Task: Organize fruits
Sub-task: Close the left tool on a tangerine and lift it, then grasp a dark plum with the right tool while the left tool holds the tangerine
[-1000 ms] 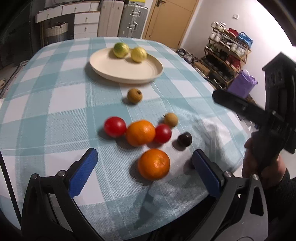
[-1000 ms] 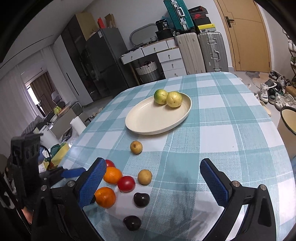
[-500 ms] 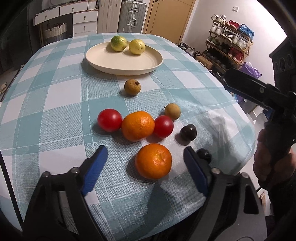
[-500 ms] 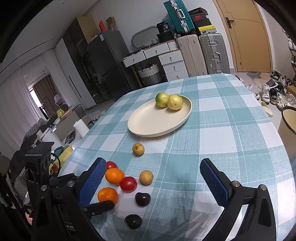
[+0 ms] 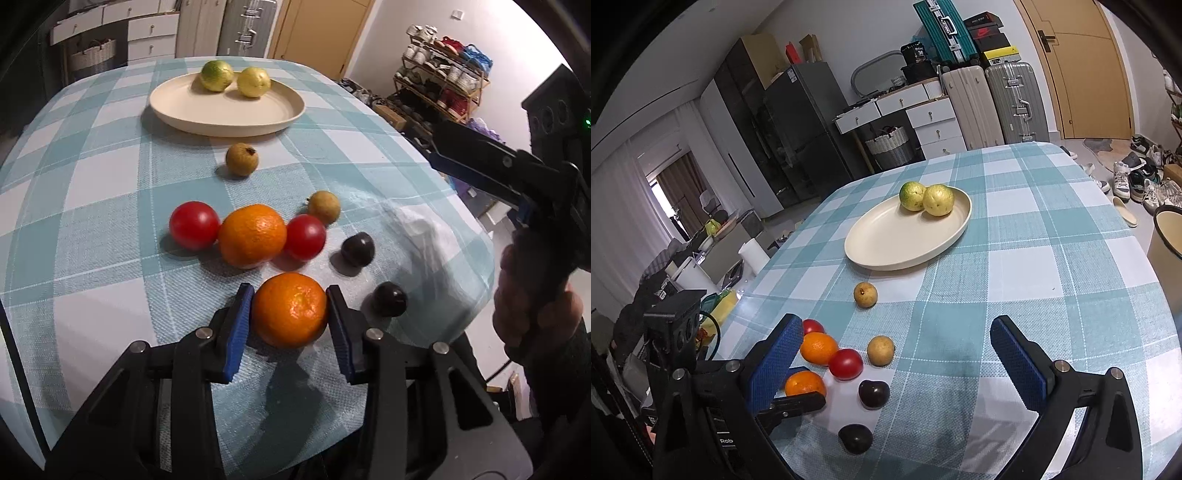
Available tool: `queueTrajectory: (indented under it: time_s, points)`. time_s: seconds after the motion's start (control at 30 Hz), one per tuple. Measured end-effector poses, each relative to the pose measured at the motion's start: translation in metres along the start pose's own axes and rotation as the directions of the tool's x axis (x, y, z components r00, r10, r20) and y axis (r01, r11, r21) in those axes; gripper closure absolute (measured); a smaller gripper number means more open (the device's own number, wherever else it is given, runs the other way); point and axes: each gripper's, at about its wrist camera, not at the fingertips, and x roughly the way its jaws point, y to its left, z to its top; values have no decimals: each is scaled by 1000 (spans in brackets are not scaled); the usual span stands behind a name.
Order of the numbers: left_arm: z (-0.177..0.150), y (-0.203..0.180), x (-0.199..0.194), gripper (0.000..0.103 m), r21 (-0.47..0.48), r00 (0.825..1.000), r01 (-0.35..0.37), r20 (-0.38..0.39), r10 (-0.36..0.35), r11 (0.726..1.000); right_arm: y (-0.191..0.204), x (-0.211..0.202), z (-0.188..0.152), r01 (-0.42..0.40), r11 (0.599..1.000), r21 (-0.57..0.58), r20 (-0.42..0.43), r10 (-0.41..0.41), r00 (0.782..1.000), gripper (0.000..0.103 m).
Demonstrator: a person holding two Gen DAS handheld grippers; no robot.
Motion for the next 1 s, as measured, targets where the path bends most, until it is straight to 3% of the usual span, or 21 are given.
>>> queueTrajectory:
  time_s: [0.5,1.0]
  points:
    - [7,6,-20,66,-39,999,-6,42,7,999,10,-3,-10,-38,996,-76,-25,36,999,0]
    - [22,32,-53,66,-134,994,-46,92,58,990,30,9,-48,-81,979,-188,-137,56,989,1]
